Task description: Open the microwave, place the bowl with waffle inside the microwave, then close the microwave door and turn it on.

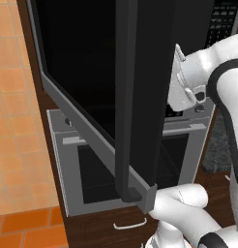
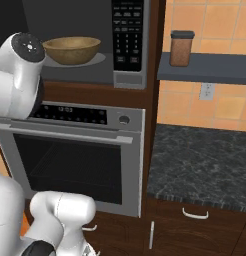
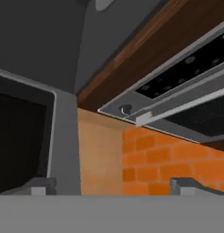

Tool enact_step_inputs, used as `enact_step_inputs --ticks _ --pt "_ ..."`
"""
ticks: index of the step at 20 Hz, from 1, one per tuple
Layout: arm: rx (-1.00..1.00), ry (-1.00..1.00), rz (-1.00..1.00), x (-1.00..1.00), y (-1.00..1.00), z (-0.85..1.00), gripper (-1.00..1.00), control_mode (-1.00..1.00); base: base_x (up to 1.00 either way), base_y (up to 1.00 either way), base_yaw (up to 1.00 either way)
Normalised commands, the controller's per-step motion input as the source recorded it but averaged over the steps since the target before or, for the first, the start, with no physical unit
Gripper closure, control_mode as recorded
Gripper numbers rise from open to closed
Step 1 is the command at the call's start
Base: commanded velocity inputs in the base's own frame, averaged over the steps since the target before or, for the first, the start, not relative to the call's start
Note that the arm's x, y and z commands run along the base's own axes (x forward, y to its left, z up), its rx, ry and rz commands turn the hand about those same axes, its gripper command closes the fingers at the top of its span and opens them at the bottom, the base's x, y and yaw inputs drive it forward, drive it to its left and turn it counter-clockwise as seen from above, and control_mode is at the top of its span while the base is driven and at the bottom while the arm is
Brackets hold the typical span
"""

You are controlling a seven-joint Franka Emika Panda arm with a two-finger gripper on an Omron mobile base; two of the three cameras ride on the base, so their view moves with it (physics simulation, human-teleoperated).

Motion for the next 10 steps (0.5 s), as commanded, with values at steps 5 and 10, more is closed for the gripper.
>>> enact_step_inputs --ticks 5,10 --pt "-0.48 -0.47 0.55 -0.76 0.00 0.00 -1.00 -1.00 0.00 0.00 0.00" --pt "-0.34 -0.41 0.53 -0.91 0.02 0.05 -1.00 -1.00 0.00 0.00 0.00"
